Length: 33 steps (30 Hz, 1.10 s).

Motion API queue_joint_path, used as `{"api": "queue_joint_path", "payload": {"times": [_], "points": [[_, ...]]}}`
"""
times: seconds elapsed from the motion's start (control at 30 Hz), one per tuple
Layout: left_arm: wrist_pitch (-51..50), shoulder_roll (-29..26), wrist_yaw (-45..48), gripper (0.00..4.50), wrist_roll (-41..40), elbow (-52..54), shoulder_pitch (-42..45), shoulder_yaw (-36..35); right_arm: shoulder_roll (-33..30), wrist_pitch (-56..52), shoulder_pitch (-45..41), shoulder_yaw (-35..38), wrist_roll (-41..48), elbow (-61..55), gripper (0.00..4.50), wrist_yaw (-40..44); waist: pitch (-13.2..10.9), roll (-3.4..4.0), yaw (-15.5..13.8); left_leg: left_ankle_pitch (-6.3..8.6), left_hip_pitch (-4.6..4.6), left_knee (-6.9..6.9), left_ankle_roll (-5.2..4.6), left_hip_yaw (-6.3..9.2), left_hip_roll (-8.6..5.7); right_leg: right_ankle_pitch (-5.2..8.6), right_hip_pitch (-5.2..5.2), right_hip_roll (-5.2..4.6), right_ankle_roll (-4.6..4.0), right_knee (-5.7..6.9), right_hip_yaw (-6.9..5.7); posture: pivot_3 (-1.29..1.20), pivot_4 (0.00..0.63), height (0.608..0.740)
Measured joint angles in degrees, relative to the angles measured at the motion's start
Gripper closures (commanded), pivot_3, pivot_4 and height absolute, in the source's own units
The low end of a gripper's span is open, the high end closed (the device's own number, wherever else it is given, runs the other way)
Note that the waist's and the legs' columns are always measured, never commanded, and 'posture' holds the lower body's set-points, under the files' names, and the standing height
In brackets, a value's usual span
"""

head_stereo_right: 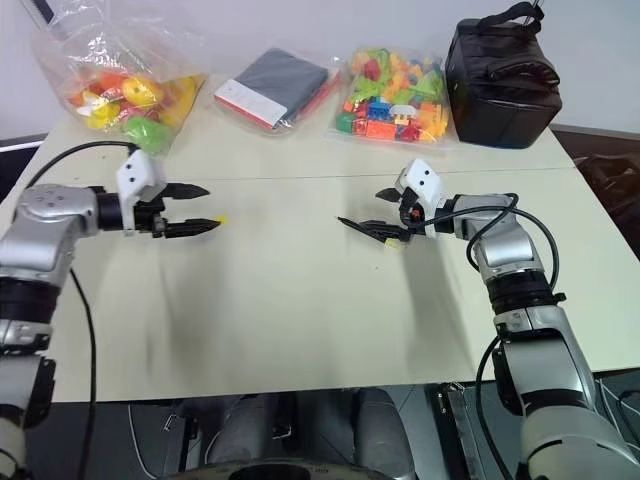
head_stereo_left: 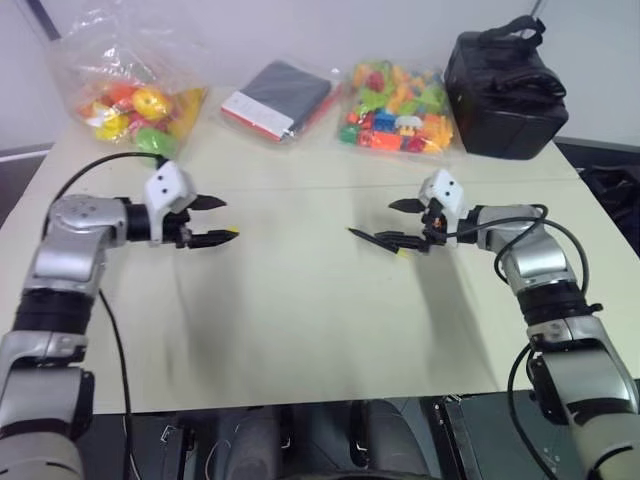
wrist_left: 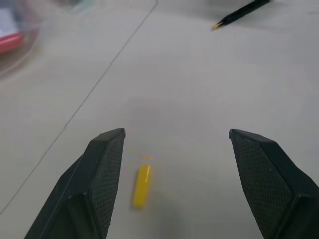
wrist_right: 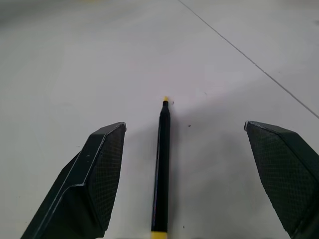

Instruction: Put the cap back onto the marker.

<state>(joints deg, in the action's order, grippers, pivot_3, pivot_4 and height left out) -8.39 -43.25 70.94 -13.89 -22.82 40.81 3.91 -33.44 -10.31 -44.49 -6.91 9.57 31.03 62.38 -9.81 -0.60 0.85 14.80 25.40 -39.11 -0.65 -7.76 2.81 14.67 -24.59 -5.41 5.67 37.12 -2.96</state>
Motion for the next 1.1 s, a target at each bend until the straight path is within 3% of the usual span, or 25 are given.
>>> {"api": "queue_joint_path", "payload": {"times": [0.33,0.93,1.03,1.1], "points": [[4.05,5.09,1.73,1.02,2.25,-4.13,4.52,2.09,4.35,3.95,-1.68,-1.73,-4.04,6.67,0.56,-0.54,0.00,0.00,0.16,-0.01,-0.01,-0.02,0.01,0.02,0.02,0.00,0.01,0.02,0.01,0.03,0.00,0.00,0.150,0.740],[5.80,6.44,0.85,1.02,3.19,-5.25,3.91,2.01,5.15,2.36,0.35,-3.28,-8.12,5.15,0.56,-1.32,0.00,0.00,0.04,-0.01,-0.01,-0.03,0.02,0.05,0.03,0.00,0.03,0.02,0.01,0.06,0.00,0.00,0.150,0.740],[6.59,6.55,0.28,1.02,3.19,-5.25,3.79,2.00,5.10,1.88,1.28,-3.09,-7.98,4.19,1.37,-1.00,0.00,0.00,0.04,-0.01,-0.02,-0.03,0.02,0.05,0.03,0.00,0.03,0.03,0.01,0.06,0.00,0.00,0.150,0.740],[6.74,6.69,-0.03,1.02,3.19,-5.26,3.77,2.00,5.24,1.79,1.49,-3.13,-7.94,3.95,2.45,-0.76,0.00,0.00,0.04,-0.01,-0.02,-0.04,0.02,0.05,0.03,0.00,0.03,0.03,0.01,0.07,0.00,0.00,0.150,0.740]]}}
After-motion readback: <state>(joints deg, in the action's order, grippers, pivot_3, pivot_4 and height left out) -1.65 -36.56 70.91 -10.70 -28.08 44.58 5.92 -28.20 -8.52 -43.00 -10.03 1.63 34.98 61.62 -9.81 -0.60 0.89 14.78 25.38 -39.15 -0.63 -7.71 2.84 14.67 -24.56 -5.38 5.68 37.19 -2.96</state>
